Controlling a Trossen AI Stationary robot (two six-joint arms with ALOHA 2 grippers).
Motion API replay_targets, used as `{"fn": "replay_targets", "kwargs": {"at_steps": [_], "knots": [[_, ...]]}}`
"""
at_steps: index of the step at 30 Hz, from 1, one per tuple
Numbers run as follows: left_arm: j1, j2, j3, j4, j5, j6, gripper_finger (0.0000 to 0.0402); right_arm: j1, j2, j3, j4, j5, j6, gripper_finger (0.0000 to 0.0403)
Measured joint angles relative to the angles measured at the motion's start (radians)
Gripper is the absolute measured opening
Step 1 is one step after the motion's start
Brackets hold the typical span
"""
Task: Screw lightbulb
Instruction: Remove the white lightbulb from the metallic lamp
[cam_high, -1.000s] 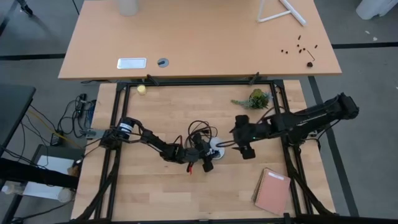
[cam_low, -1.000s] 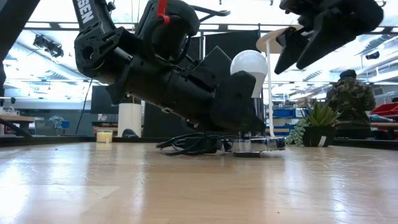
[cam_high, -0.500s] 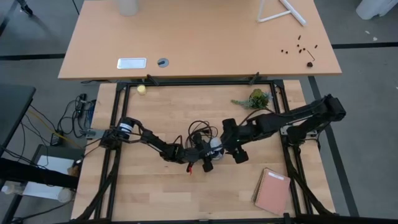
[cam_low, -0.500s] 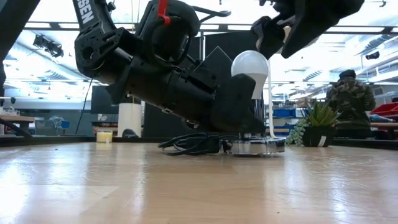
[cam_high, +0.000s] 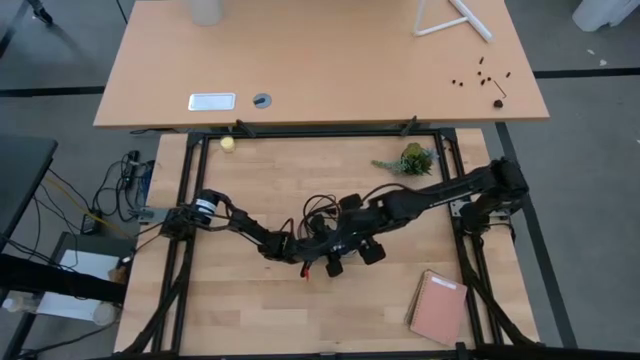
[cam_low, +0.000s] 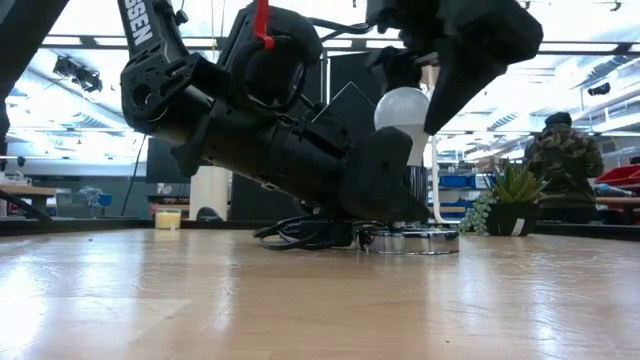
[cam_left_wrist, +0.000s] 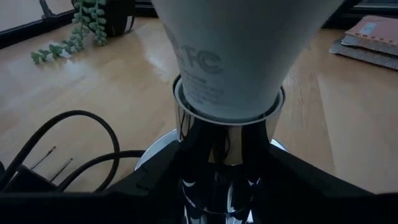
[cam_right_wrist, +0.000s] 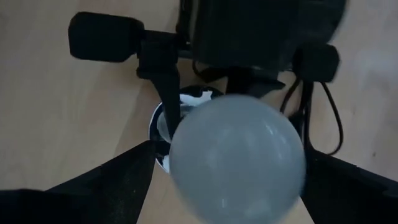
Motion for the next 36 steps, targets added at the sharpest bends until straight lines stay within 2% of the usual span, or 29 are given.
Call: {"fn": "replay_targets", "kwargs": {"at_steps": [12,21,29,36], "knots": [[0.0,0.001,-0.002,0.009,0.0,0.003,0.0198,0.001,0.17,0.147,-0.102,-0.002,-0.069,0.0347],[0.0,0.001,-0.002,0.009,0.0,0.003,0.0198,-0.003,0.2,0.174,-0.122,0.007,-0.09,0.0296],[0.0,0.001,-0.002,0.009,-0.001,-0.001,0.0198,-0.02,0.197,0.175,-0.136,0.028,0.023,0.0254],[0.0,0.001,-0.002,0.008,-0.006,-0.028,0.0198,-0.033,0.196,0.174,-0.147,0.027,0.225,0.0283]]}}
